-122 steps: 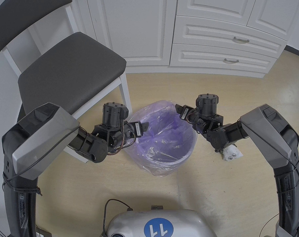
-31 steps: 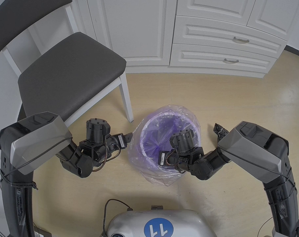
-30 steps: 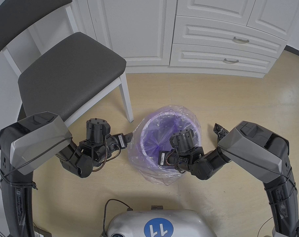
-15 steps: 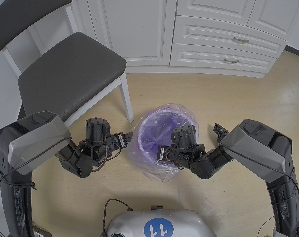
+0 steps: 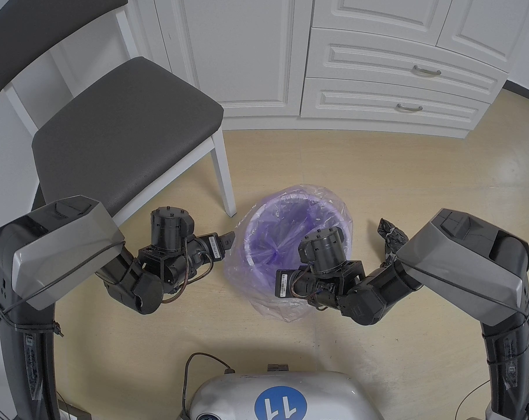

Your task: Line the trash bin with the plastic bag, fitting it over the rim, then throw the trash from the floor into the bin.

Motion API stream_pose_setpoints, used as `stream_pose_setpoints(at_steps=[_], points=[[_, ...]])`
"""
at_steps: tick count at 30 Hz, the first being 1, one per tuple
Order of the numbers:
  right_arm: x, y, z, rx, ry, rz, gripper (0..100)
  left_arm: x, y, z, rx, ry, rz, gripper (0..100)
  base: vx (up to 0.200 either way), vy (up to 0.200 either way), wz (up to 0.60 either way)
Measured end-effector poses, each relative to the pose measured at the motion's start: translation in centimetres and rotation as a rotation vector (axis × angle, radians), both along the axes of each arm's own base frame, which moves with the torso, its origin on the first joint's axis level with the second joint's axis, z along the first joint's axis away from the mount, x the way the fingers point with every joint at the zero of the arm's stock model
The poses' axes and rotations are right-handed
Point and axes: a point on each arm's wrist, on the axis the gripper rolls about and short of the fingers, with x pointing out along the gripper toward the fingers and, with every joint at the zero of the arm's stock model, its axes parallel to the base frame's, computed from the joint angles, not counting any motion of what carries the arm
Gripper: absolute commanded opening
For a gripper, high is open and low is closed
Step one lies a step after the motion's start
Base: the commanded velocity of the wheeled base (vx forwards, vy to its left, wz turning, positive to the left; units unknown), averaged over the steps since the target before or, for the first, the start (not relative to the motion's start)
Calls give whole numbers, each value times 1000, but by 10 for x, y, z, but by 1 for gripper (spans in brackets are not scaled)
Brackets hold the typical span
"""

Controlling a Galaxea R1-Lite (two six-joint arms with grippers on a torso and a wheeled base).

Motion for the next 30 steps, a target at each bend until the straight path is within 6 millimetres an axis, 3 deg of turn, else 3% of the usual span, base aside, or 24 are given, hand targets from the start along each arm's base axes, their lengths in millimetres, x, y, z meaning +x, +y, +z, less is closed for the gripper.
stream_pose_setpoints(at_steps=[7,22,30], points=[[3,-6,16,18,-31,-12,0,-1,0,5,-5,-10,0,100,0,0,0],[-6,-10,12,-46,-20,22,0,-4,-2,11,-8,-20,-8,100,0,0,0],[-8,-13,20,-44,-45,24,0,-6,0,21,-16,-41,-5,100,0,0,0]])
